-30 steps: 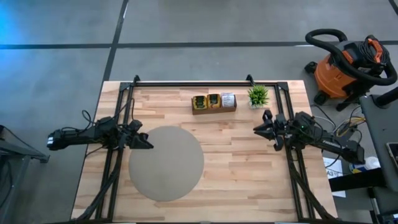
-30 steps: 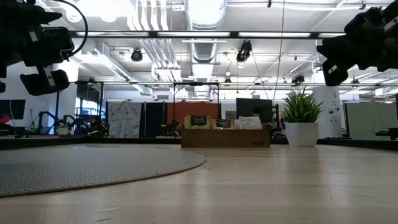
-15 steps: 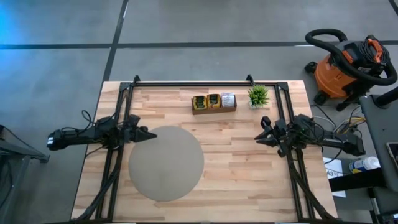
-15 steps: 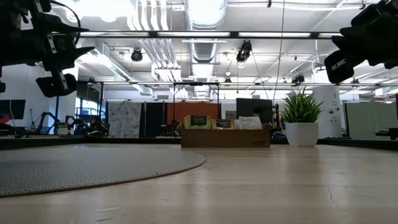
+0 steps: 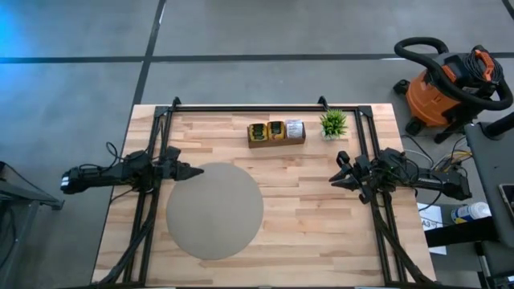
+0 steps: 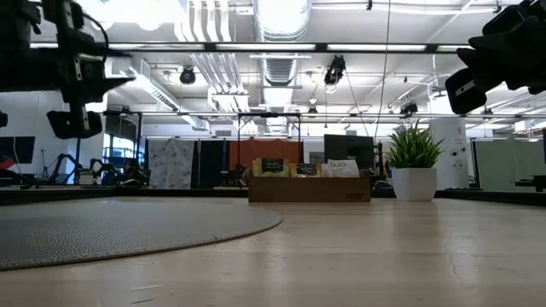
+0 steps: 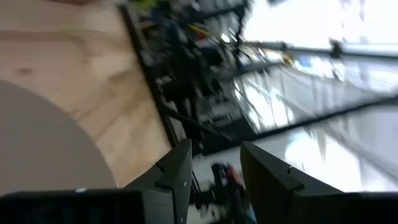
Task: Pick & Place Tea
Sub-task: Return to Home Position
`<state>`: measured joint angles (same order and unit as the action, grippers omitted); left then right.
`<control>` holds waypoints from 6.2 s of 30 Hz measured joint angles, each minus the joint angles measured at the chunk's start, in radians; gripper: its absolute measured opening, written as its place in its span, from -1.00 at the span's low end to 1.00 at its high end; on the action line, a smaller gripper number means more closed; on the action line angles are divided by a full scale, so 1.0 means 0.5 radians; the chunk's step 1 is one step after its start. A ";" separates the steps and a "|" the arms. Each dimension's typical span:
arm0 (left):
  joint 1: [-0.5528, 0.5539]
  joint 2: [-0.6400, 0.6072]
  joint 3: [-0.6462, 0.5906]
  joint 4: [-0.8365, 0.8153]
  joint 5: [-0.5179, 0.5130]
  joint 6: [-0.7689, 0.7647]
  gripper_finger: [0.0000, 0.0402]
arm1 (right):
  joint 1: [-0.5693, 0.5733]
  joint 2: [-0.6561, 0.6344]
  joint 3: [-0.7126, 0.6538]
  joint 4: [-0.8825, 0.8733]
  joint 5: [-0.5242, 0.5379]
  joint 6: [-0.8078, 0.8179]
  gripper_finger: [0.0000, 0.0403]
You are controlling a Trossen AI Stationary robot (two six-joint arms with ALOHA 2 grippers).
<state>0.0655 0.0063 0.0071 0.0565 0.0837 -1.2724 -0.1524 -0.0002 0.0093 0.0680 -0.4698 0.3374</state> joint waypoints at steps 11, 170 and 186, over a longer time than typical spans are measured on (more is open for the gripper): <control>0.001 0.060 0.002 -0.111 -0.177 -0.512 -0.35 | 0.051 0.000 0.000 0.000 -0.004 0.000 -0.66; -0.094 -0.005 0.000 -0.067 -0.215 2.319 -0.35 | 0.403 0.000 0.002 -0.071 0.774 -0.908 -0.66; -0.094 -0.005 0.000 -0.068 -0.215 2.319 -0.35 | 0.396 0.007 0.002 -0.070 0.780 -0.763 -0.66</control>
<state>0.0185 0.0036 0.0071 0.0227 -0.0238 -0.1127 0.0456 0.0032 0.0101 0.0330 -0.0795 -0.0441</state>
